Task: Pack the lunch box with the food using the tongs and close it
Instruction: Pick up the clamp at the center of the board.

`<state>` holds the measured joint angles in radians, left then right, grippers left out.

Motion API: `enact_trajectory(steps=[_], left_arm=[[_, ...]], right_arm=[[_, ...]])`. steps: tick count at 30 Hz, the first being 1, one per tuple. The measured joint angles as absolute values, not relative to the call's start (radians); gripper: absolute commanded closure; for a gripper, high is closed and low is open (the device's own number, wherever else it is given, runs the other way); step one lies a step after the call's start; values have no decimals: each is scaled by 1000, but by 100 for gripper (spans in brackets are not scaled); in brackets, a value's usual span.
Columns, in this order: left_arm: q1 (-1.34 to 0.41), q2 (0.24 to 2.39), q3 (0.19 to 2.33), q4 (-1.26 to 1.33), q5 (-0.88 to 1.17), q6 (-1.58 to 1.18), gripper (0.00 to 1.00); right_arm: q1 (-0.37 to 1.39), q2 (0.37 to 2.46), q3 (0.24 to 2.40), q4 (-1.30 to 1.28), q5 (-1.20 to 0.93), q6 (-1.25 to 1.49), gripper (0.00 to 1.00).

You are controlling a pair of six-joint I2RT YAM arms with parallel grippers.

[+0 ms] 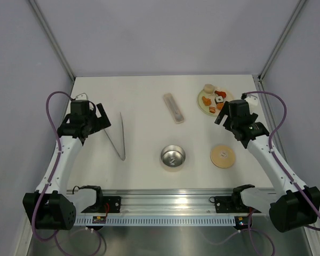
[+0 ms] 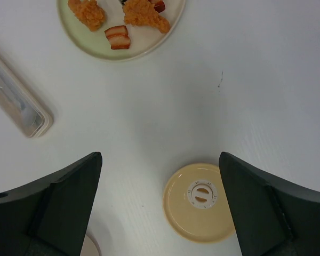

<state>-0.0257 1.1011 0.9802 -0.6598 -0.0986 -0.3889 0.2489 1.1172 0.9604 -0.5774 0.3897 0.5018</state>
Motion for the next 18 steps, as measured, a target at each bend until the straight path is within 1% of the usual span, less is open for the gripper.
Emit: enact_trajectory(steps=[14, 15, 16, 18], left_arm=[[-44, 1132, 980, -675, -107, -400, 2], [-56, 1143, 980, -680, -112, -402, 4], [-74, 1154, 980, -686, -118, -408, 10], [-133, 1187, 982, -690, -138, -420, 16]], right_arm=[[249, 1113, 927, -572, 345, 497, 0], [249, 1113, 923, -572, 340, 498, 0], [249, 1113, 920, -573, 332, 501, 0], [249, 1113, 915, -571, 322, 505, 1]])
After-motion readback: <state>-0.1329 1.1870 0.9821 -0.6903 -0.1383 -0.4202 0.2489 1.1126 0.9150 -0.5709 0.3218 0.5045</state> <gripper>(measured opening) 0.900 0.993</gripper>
